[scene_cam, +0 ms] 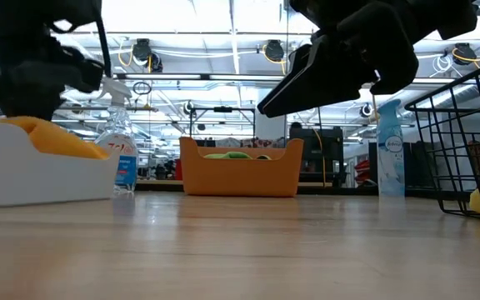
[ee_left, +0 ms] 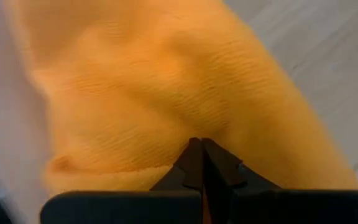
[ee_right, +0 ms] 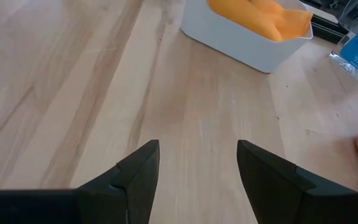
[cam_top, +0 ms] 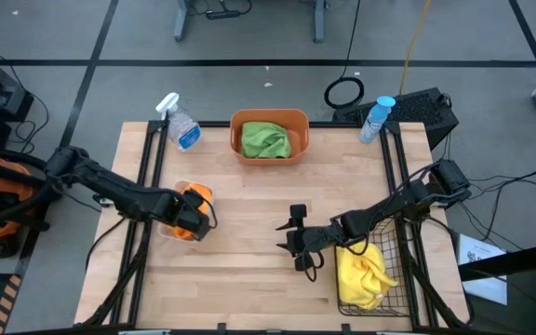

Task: Sort microfiber towel by color & place in baskets
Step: Put the orange microfiber cloth into the white bin, then adjust the white bin, then return to Home Position

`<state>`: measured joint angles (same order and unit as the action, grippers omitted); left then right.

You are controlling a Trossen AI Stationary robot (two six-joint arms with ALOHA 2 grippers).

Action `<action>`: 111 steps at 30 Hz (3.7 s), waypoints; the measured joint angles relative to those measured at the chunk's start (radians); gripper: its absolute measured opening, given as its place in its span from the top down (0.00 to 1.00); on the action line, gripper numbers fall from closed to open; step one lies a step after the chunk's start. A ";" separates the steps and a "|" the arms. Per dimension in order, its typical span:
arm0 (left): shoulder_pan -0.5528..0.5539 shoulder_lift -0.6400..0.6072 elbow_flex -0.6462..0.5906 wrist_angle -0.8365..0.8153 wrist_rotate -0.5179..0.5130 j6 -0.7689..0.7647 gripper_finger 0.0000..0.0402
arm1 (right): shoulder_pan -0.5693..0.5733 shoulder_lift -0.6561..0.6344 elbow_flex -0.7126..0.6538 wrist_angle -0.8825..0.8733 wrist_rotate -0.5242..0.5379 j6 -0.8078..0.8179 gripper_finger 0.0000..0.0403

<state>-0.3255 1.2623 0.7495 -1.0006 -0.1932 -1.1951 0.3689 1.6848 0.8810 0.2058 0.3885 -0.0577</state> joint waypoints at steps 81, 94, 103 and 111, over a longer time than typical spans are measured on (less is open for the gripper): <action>0.238 -0.729 -0.248 0.683 -0.147 1.167 0.99 | -0.003 -0.869 -0.352 -0.156 -0.145 -0.111 1.00; 0.231 -0.891 -0.389 0.679 -0.139 1.124 0.99 | -0.004 -1.065 -0.605 0.009 -0.213 -0.101 1.00; 0.231 -1.014 -0.468 0.666 -0.115 1.097 0.99 | -0.004 -1.147 -0.731 0.098 -0.212 -0.046 1.00; 0.231 -1.115 -0.488 0.651 -0.069 1.083 0.99 | -0.004 -1.183 -0.792 0.135 -0.211 -0.031 1.00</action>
<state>-0.0944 0.1469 0.2611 -0.3493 -0.2623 -0.1125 0.3653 0.5021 0.0888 0.3403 0.1772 -0.0888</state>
